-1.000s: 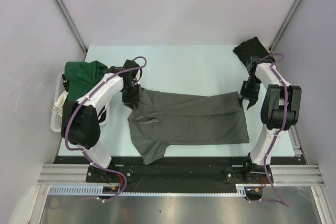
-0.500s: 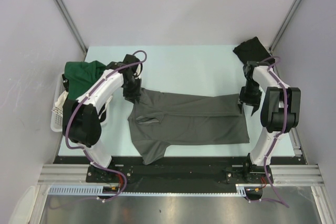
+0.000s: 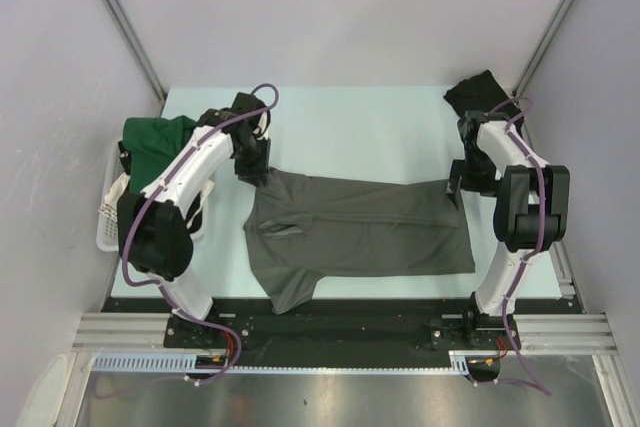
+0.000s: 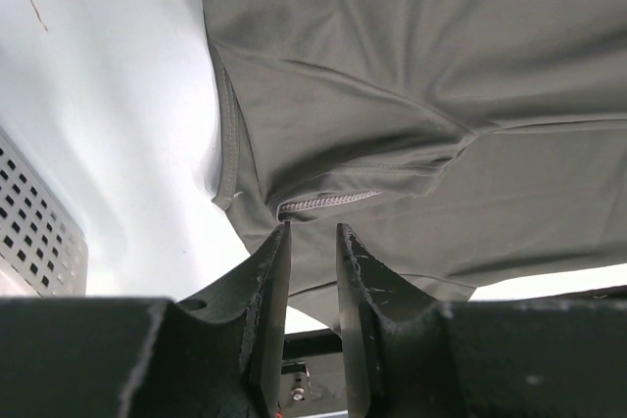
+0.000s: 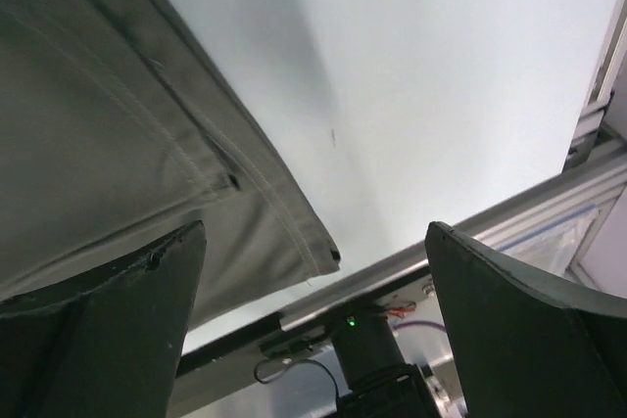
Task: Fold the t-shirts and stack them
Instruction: Fold the flattened tshirt in 1/3 of the way
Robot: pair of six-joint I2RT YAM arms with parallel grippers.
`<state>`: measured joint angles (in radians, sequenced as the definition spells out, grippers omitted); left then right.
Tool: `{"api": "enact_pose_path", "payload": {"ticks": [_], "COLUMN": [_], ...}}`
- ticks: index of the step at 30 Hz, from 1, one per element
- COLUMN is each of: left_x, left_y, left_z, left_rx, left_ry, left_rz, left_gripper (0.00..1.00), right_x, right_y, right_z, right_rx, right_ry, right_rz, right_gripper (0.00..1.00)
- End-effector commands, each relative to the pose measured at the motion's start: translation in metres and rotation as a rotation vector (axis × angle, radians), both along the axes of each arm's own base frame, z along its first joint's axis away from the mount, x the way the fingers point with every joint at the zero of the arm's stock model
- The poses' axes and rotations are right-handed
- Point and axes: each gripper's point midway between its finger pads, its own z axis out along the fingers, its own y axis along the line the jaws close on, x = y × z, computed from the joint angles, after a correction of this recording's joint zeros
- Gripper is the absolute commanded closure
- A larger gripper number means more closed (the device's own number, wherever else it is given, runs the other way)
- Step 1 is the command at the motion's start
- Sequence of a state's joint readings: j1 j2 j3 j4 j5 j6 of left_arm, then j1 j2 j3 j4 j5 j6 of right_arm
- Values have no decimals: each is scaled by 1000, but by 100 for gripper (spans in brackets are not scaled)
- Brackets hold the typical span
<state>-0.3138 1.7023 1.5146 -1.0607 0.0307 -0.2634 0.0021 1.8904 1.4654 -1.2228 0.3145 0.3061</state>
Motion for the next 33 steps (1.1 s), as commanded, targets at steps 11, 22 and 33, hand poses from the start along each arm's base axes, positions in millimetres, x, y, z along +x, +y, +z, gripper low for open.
{"api": "enact_pose_path", "payload": {"ticks": [11, 22, 33], "left_x": [6, 12, 79], "left_y": [1, 10, 11], "left_z": [8, -24, -19], "left_rx": [15, 69, 163], "left_ry": [-53, -65, -148], "left_rz": [-8, 42, 48], "left_gripper": [70, 70, 70], "right_x": [126, 105, 111], "right_y": [23, 40, 21], "right_z": [90, 53, 35], "right_rx": [-79, 49, 52], "right_ry": [-482, -395, -370], "right_rz": [93, 98, 70], "right_gripper": [0, 0, 0]}}
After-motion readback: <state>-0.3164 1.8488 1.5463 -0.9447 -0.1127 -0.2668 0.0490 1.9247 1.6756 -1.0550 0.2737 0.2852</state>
